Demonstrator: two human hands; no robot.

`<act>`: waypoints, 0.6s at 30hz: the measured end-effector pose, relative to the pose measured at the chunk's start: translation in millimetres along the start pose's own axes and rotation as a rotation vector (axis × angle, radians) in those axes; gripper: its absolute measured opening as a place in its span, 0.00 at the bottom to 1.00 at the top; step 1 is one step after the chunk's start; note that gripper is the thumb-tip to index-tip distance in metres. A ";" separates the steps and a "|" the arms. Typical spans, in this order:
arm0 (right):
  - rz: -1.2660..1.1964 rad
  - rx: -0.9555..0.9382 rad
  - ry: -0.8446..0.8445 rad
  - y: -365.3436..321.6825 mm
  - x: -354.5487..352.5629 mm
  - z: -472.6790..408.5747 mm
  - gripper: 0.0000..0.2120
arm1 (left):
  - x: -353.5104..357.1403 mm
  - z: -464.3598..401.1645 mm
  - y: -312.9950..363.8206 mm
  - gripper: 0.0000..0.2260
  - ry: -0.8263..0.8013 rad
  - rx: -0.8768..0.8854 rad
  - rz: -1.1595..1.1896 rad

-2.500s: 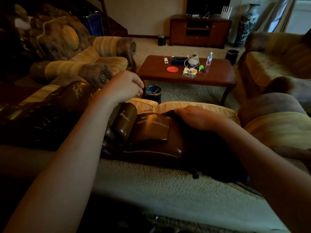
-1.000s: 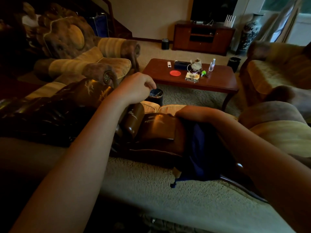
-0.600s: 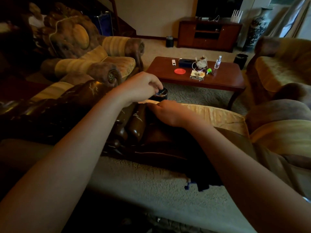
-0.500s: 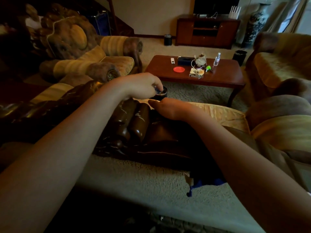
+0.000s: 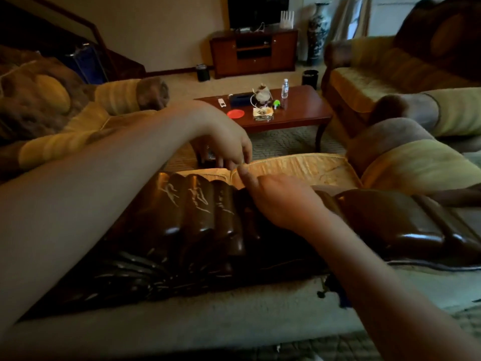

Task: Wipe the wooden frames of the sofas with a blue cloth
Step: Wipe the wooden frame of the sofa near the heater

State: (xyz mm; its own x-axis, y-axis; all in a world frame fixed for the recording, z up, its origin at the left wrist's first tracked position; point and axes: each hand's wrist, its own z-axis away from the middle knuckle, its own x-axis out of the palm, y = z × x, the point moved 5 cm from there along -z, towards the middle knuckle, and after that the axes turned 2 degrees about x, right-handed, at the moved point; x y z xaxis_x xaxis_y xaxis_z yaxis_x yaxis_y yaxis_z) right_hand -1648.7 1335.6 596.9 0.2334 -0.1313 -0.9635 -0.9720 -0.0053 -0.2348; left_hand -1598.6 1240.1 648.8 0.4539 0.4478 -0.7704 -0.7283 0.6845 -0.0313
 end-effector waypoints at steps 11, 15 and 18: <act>-0.214 0.205 0.500 -26.2 0.6 57.5 0.25 | -1.8 -24.6 5.0 0.15 -0.011 0.253 -0.094; -0.046 0.289 0.054 -12.2 4.3 8.8 0.22 | -0.1 -29.7 8.5 0.15 -0.016 0.262 -0.124; -0.013 0.259 -0.025 -11.7 7.9 -10.1 0.24 | -1.8 -33.1 -1.6 0.15 0.017 0.234 -0.165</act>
State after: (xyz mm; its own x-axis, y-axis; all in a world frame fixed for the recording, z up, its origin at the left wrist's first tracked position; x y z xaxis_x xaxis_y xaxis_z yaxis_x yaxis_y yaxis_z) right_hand -1635.7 1324.6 593.4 0.2496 -0.1080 -0.9623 -0.9308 0.2474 -0.2692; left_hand -1615.3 1219.2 629.2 0.5460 0.3110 -0.7779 -0.5064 0.8622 -0.0107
